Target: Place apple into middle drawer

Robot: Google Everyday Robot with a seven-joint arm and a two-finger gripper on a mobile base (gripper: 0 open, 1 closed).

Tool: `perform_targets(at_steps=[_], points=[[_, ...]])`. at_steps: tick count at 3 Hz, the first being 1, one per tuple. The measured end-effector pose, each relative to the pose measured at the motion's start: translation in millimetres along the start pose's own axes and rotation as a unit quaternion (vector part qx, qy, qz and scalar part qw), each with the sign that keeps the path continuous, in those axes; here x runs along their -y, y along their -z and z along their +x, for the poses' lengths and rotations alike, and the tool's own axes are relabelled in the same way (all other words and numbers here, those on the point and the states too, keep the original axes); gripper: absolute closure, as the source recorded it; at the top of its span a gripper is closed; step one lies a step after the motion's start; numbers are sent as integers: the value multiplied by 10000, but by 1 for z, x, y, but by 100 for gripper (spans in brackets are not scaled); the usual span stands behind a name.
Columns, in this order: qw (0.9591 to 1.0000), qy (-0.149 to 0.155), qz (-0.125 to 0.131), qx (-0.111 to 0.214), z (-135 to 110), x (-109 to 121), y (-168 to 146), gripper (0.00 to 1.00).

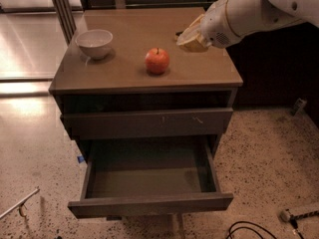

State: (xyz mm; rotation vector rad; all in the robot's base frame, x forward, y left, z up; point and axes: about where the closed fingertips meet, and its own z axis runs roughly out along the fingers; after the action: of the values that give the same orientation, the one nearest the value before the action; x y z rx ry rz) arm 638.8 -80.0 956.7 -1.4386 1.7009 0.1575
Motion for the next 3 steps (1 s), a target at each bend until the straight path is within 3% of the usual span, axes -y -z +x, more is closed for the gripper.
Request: perform_targets(at_steps=[1,2,3], points=[[9999,-38,-99,89,-5,7,-23,36],[9997,-127,-196,71,-2,12,-43,23],[9993,-214,-297,-17,5,17,-59,21]])
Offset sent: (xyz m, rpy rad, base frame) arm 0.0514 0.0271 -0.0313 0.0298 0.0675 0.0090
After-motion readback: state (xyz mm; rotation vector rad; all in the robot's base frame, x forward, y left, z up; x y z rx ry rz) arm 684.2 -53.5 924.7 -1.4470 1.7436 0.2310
